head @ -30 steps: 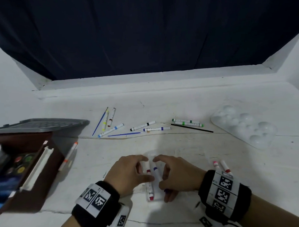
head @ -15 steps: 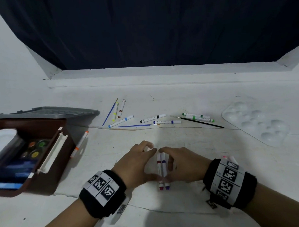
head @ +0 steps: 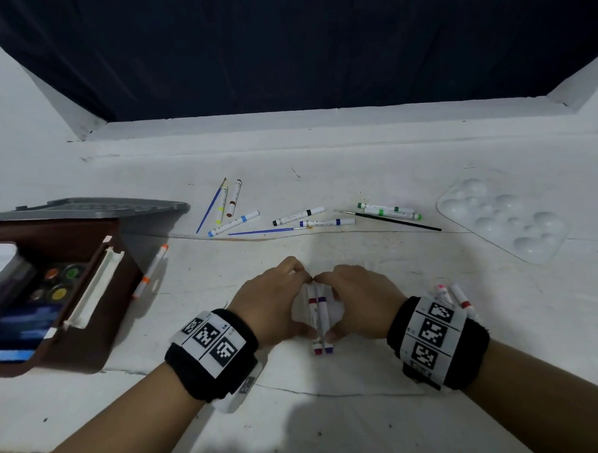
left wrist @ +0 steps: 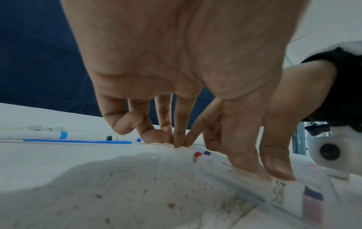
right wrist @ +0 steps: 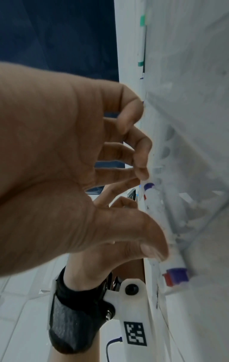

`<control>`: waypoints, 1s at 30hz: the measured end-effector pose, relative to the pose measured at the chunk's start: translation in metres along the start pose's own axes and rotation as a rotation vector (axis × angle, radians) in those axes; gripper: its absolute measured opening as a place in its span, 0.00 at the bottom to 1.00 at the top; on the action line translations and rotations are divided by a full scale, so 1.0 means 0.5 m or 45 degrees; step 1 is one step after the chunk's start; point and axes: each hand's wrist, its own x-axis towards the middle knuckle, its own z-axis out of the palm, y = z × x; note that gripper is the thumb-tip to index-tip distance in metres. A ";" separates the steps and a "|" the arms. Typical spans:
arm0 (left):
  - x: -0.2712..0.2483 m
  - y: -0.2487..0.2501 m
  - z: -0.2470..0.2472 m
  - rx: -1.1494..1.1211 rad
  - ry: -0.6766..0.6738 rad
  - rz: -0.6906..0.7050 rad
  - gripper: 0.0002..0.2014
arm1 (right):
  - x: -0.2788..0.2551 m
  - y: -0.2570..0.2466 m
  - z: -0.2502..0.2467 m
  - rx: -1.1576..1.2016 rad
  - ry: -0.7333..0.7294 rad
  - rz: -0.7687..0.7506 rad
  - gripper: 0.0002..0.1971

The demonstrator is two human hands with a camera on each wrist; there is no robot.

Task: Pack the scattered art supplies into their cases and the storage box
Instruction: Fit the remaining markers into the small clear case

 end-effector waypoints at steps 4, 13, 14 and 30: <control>-0.003 -0.003 -0.006 -0.019 -0.027 0.003 0.34 | 0.005 0.009 -0.004 -0.027 -0.047 -0.024 0.40; 0.002 0.027 -0.037 0.058 -0.068 -0.099 0.41 | -0.103 0.086 -0.033 0.244 0.493 0.110 0.19; 0.002 0.034 -0.038 0.071 -0.050 -0.094 0.41 | -0.127 0.112 -0.044 0.254 0.561 0.160 0.14; 0.109 0.365 0.021 0.354 -0.002 0.735 0.19 | -0.254 0.286 -0.012 0.201 0.181 0.557 0.26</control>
